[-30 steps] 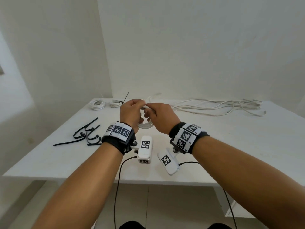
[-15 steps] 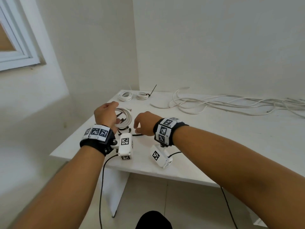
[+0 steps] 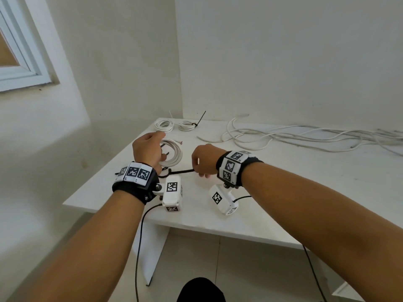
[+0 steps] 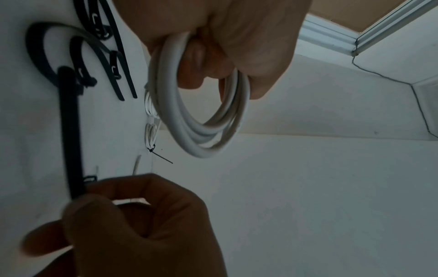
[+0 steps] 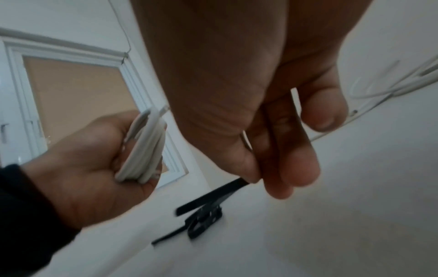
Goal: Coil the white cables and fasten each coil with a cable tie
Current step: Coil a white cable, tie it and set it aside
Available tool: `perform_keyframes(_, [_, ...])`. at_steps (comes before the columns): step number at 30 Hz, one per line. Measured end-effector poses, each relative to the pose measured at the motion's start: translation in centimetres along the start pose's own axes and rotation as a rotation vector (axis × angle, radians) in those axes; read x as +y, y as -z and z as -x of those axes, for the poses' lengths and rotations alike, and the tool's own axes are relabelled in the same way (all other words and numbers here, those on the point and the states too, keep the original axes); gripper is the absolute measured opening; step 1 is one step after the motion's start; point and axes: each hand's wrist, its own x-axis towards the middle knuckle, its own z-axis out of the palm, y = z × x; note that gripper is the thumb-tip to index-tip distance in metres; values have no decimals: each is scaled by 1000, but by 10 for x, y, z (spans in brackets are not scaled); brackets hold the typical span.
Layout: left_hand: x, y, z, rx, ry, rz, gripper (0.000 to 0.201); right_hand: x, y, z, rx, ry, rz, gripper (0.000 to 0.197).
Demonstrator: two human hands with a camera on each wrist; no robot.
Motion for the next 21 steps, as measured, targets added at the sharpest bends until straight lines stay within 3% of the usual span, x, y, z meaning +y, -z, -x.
perform_keyframes(5, [-5,-29,12,-49,14,-11,18,44,22,26,174,-93,-163,28])
perform_keyframes(8, [-12,-53,25,-119,20,-8,22,73,26,42,231,-133,-247,11])
perform_keyframes(11, [-21,-80,42,-194,28,-18,19,102,28,58,323,-193,-374,6])
perform_keyframes(13, [-26,-100,56,-249,40,-26,13,119,31,68,433,-239,-514,2])
perform_keyframes(17, [-35,-134,85,-359,50,-38,6,148,37,83,590,-338,-924,17])
perform_keyframes(21, [-42,-159,108,-457,55,-49,6,163,41,96,580,-337,-1195,20])
